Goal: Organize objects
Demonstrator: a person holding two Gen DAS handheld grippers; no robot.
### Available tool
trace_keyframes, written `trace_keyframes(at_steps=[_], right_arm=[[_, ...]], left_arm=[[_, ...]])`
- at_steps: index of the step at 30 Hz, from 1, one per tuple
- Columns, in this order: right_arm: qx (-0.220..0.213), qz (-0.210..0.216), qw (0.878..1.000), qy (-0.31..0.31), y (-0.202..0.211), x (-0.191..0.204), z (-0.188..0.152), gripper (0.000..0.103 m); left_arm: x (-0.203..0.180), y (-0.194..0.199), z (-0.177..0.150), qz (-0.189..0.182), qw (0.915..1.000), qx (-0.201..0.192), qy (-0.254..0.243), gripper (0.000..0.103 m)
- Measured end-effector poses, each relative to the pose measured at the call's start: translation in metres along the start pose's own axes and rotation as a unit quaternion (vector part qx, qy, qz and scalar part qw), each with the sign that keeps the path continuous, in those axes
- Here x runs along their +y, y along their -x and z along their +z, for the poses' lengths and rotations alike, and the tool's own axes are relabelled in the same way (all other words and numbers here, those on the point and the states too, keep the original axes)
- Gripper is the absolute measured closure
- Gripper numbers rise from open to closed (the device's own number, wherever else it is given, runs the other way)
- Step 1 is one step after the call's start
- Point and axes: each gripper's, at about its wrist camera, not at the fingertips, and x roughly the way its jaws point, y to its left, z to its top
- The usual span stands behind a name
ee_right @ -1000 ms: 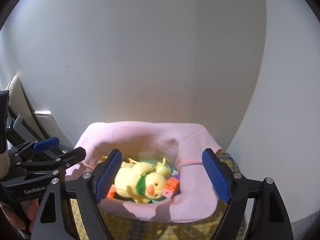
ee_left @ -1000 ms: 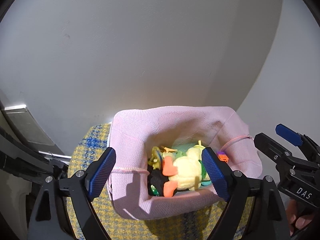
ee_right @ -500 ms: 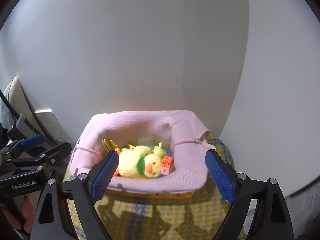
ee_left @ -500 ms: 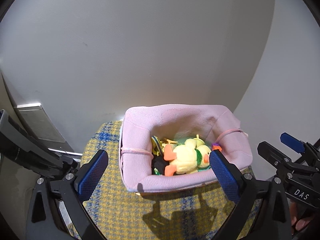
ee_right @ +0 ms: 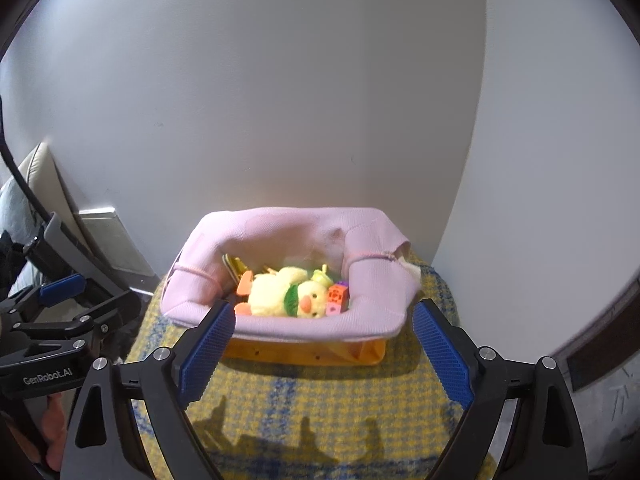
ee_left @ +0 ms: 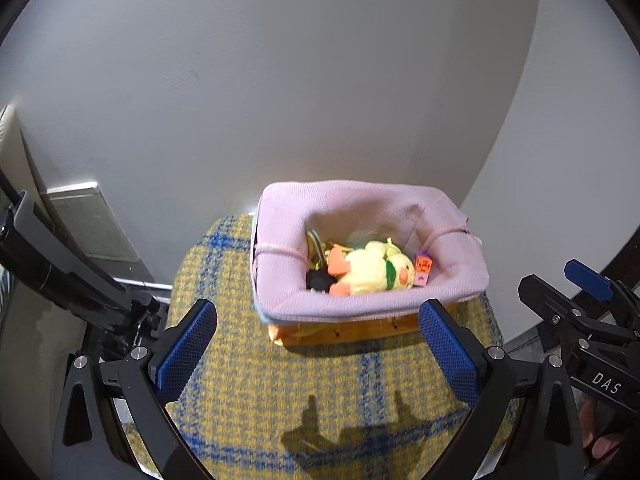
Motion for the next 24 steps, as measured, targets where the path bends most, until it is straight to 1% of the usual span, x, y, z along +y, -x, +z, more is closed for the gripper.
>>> trace_keyframes(at_steps=[8, 15, 19, 24], right_arm=[[0.021, 0.010, 1.000, -0.014, 0.023, -0.001, -0.023, 0.012], [0.031, 0.010, 0.999, -0.020, 0.049, -0.007, -0.049, 0.011], [0.040, 0.008, 0.999, -0.029, 0.056, -0.012, -0.067, 0.011], [0.059, 0.004, 0.997, -0.047, 0.053, -0.019, -0.093, 0.011]], left_arm=[[0.002, 0.022, -0.022, 0.000, 0.9998, 0.020, 0.007, 0.000], [-0.007, 0.036, -0.049, -0.005, 0.9989, 0.044, 0.011, 0.000], [-0.010, 0.036, -0.066, -0.004, 0.9979, 0.064, 0.011, 0.000], [-0.012, 0.036, -0.084, 0.009, 0.9970, 0.076, 0.006, 0.000]])
